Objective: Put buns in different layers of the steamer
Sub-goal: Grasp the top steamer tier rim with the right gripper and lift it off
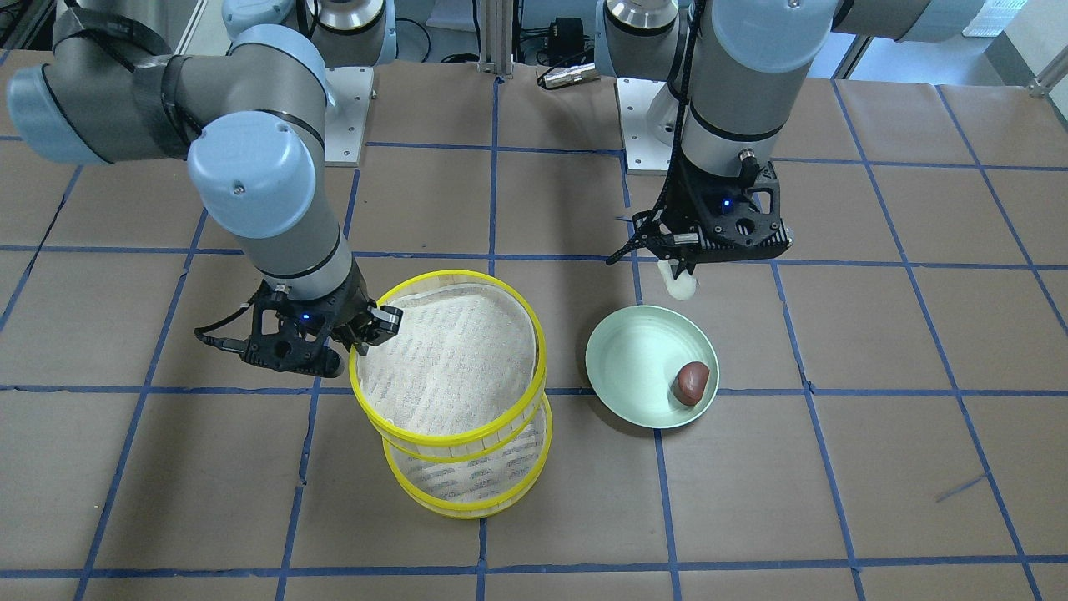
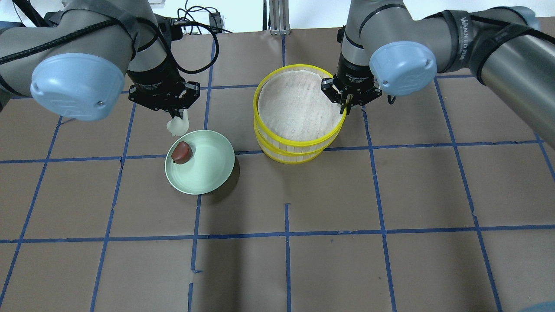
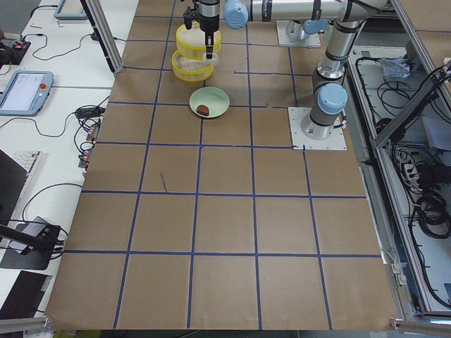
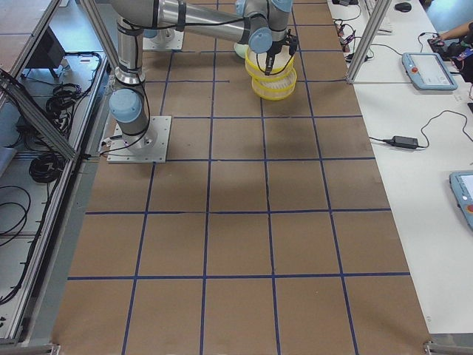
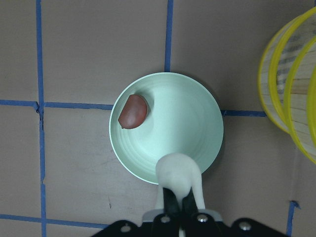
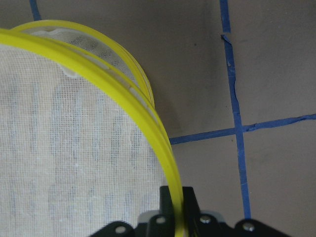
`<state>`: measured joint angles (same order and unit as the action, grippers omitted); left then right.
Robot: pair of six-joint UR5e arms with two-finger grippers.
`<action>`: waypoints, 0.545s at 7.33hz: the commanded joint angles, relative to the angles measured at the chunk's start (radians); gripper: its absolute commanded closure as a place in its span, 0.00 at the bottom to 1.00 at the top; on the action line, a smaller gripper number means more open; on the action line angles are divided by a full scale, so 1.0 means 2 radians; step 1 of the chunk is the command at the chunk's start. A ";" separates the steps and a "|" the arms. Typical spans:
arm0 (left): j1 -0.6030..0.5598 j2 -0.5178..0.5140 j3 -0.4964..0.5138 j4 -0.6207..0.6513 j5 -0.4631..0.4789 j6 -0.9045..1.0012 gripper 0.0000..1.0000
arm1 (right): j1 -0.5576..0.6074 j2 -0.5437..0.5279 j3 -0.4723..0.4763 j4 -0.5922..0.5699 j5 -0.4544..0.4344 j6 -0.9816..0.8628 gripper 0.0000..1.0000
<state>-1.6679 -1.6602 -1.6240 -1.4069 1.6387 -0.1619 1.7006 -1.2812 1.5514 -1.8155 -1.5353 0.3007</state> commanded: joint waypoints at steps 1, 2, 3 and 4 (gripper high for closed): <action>-0.002 -0.027 -0.002 0.038 -0.029 -0.013 0.94 | -0.028 -0.012 -0.016 0.024 0.002 -0.017 0.99; -0.004 -0.049 -0.002 0.069 -0.048 -0.014 0.94 | -0.039 -0.012 -0.018 0.031 0.002 -0.024 0.99; -0.006 -0.070 -0.002 0.097 -0.067 -0.016 0.94 | -0.051 -0.012 -0.022 0.034 0.003 -0.036 0.99; -0.017 -0.092 -0.002 0.127 -0.077 -0.035 0.94 | -0.072 -0.014 -0.025 0.039 0.003 -0.057 0.99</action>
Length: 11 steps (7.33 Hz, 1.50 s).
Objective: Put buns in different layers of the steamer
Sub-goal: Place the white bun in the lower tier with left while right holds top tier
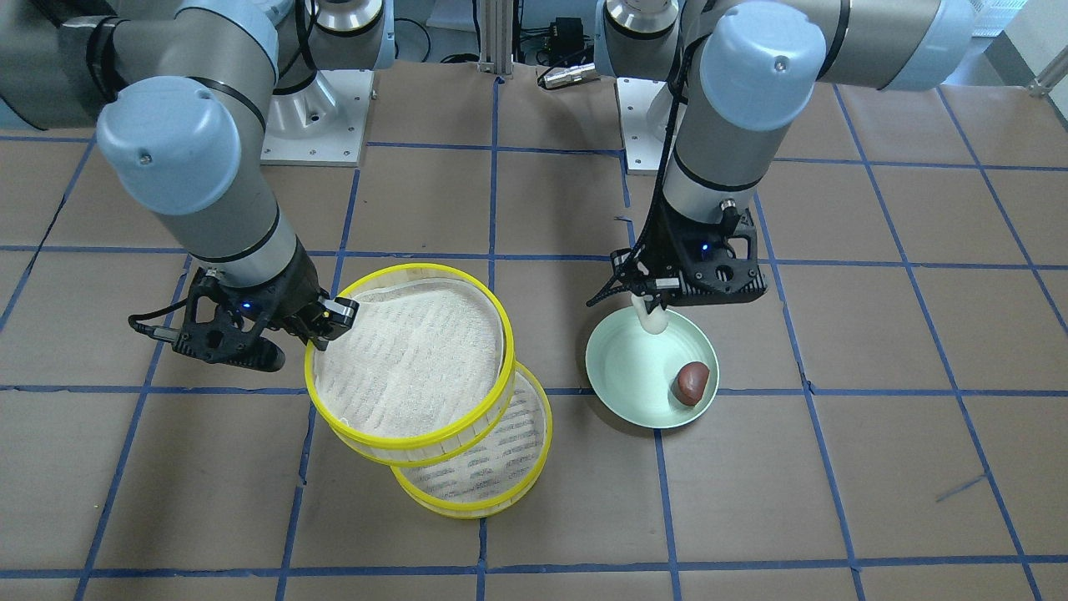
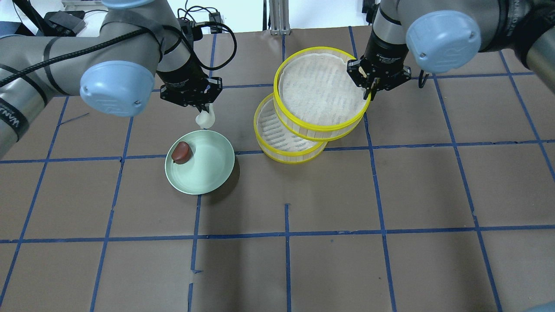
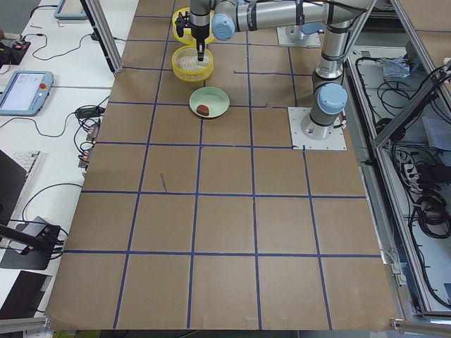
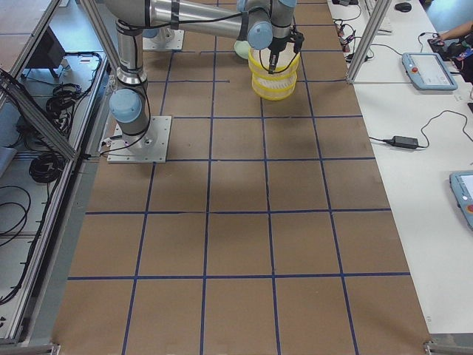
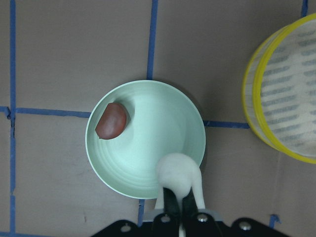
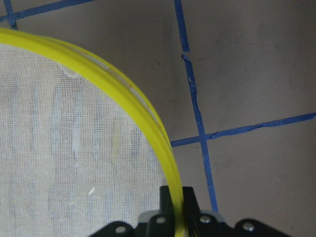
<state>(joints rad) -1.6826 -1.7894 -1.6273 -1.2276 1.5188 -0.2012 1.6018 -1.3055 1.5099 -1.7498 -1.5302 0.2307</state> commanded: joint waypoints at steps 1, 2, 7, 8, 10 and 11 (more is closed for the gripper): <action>-0.038 -0.052 0.001 0.050 -0.028 -0.058 0.94 | -0.047 -0.011 -0.003 0.017 0.000 -0.045 0.99; -0.063 -0.081 0.001 0.106 -0.030 -0.111 0.94 | -0.066 -0.011 -0.002 0.020 0.000 -0.064 0.99; -0.078 -0.140 0.004 0.190 -0.098 -0.236 0.00 | -0.139 -0.011 0.003 0.021 -0.006 -0.164 0.99; -0.078 -0.135 0.005 0.190 -0.098 -0.233 0.00 | -0.140 -0.011 0.006 0.020 -0.006 -0.163 0.99; -0.078 -0.131 0.006 0.189 -0.096 -0.233 0.00 | -0.140 -0.011 0.010 0.018 -0.006 -0.161 0.99; -0.078 -0.132 0.005 0.189 -0.095 -0.232 0.00 | -0.140 -0.011 0.014 0.016 -0.005 -0.160 0.99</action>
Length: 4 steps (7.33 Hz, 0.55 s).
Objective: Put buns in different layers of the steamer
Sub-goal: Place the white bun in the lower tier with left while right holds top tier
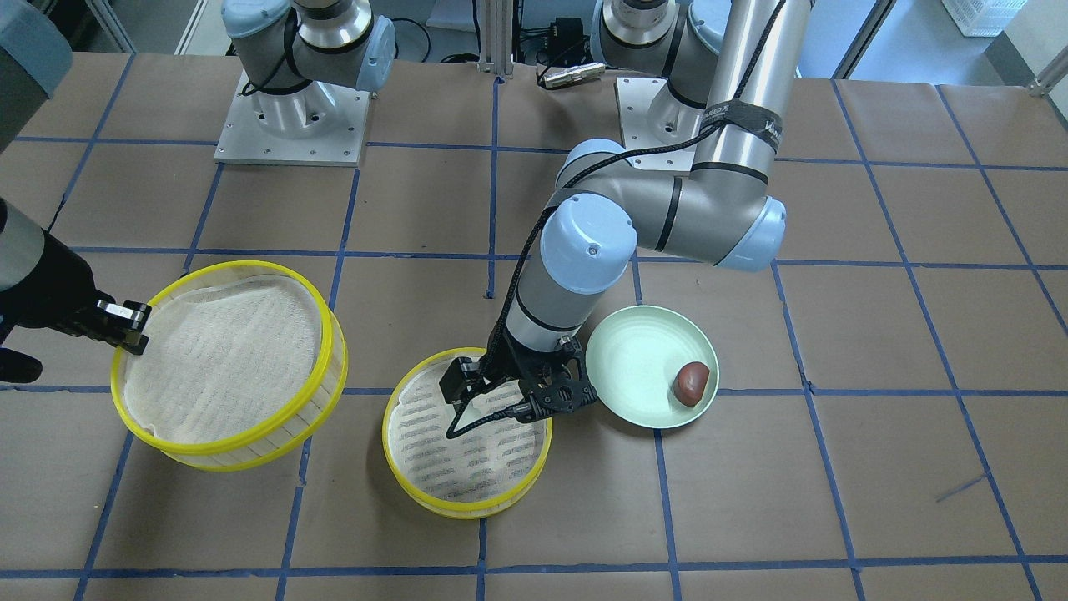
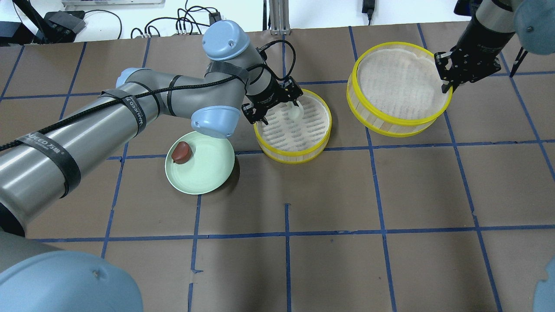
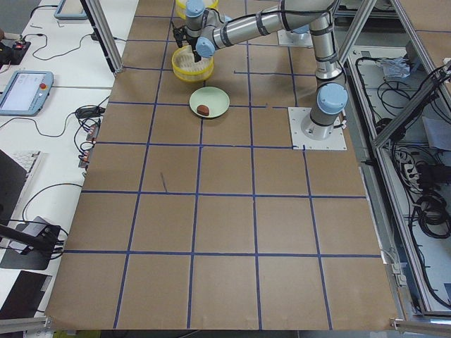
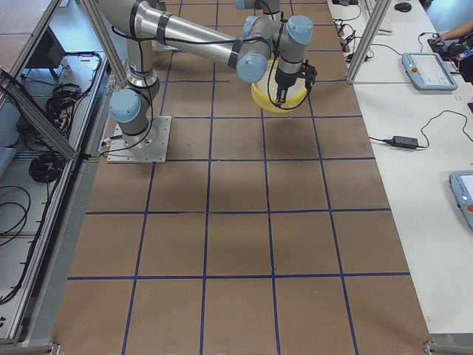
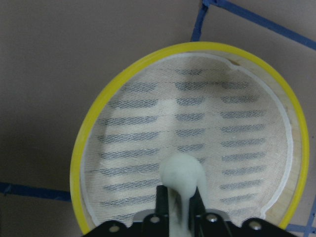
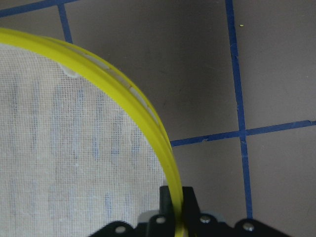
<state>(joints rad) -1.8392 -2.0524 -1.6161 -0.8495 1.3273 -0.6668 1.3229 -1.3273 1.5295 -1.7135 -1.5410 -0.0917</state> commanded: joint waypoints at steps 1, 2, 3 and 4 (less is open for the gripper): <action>0.000 0.001 -0.002 -0.002 0.014 0.008 0.00 | 0.000 -0.001 0.005 -0.002 0.000 0.002 0.99; 0.000 0.001 -0.001 -0.002 0.021 0.009 0.00 | 0.000 -0.001 0.005 -0.002 0.000 0.002 0.98; 0.000 0.001 -0.009 -0.002 0.021 0.009 0.00 | 0.000 -0.001 0.004 -0.002 0.000 0.001 0.98; 0.000 0.000 -0.004 0.002 0.019 0.007 0.00 | 0.000 -0.001 0.004 -0.002 0.000 0.002 0.98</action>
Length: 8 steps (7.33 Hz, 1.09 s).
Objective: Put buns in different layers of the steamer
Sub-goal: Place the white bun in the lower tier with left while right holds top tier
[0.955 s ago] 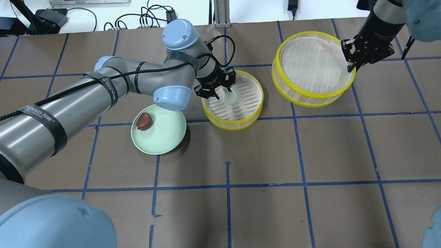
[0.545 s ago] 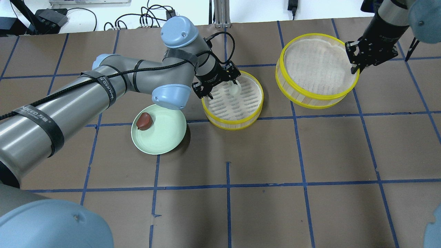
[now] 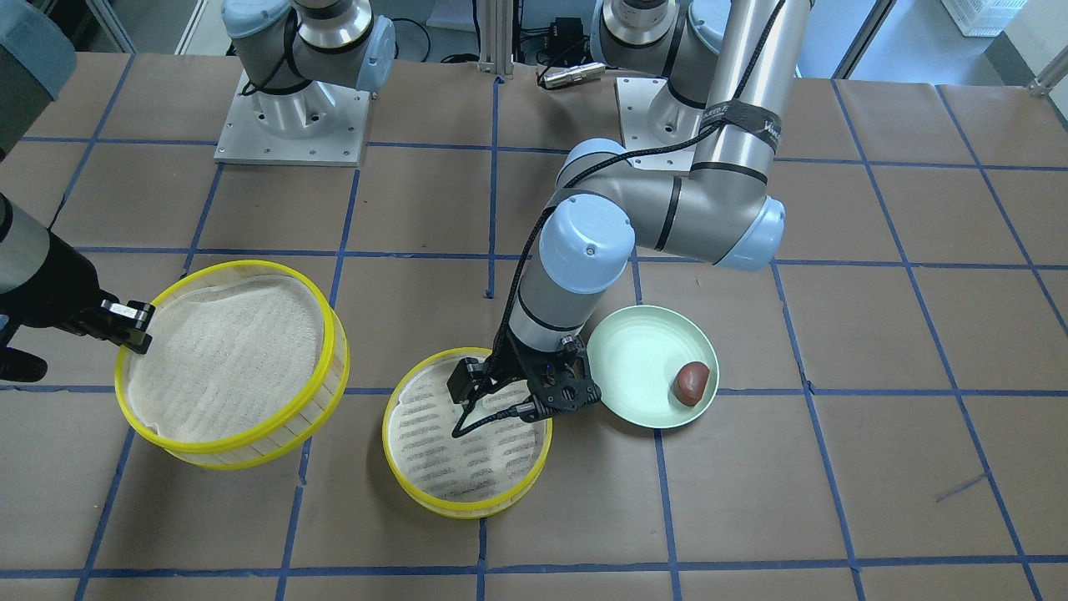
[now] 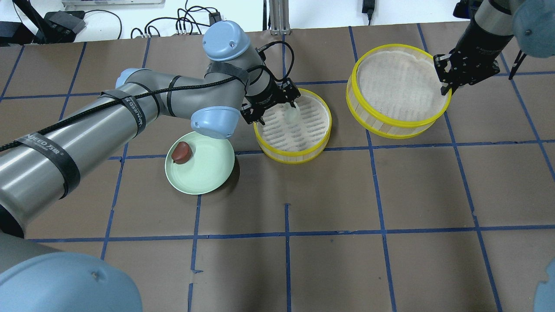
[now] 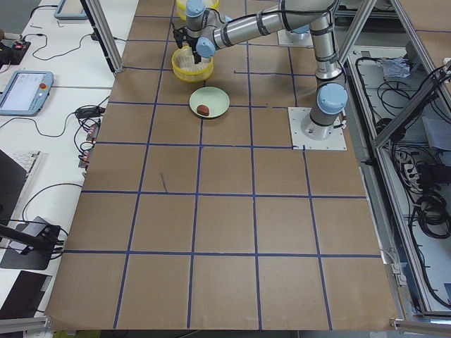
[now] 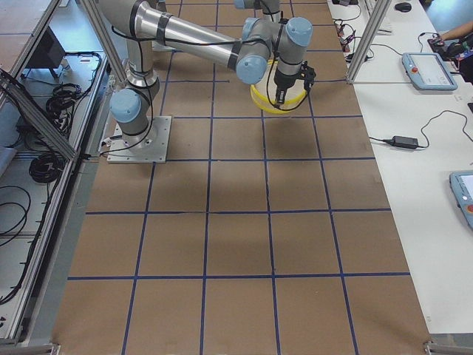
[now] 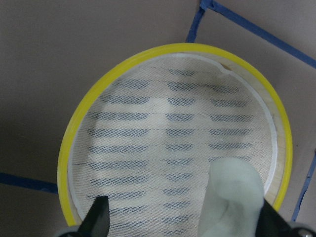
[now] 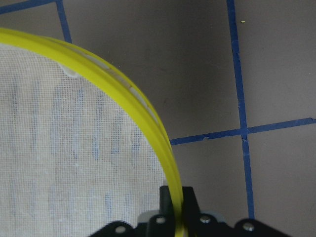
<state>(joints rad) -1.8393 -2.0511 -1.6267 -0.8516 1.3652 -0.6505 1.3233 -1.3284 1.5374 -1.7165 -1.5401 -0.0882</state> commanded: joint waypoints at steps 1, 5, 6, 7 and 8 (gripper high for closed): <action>0.000 0.010 -0.010 0.000 0.002 0.005 0.00 | 0.000 0.000 -0.001 0.000 0.000 0.001 0.98; 0.005 0.012 -0.007 -0.001 0.056 0.114 0.00 | 0.004 -0.002 -0.005 0.000 0.000 0.005 0.98; 0.013 0.019 -0.016 0.000 0.088 0.155 0.00 | 0.007 -0.002 -0.006 0.000 0.001 0.013 0.98; 0.029 0.023 -0.018 -0.002 0.092 0.184 0.00 | 0.010 -0.002 -0.006 0.000 0.001 0.014 0.98; 0.045 0.025 -0.020 -0.004 0.093 0.213 0.00 | 0.013 -0.002 -0.006 -0.001 0.002 0.022 0.98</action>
<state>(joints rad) -1.7865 -2.0087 -1.6600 -0.8551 1.5350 -0.3048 1.3420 -1.3322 1.5269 -1.7169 -1.5380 -0.0594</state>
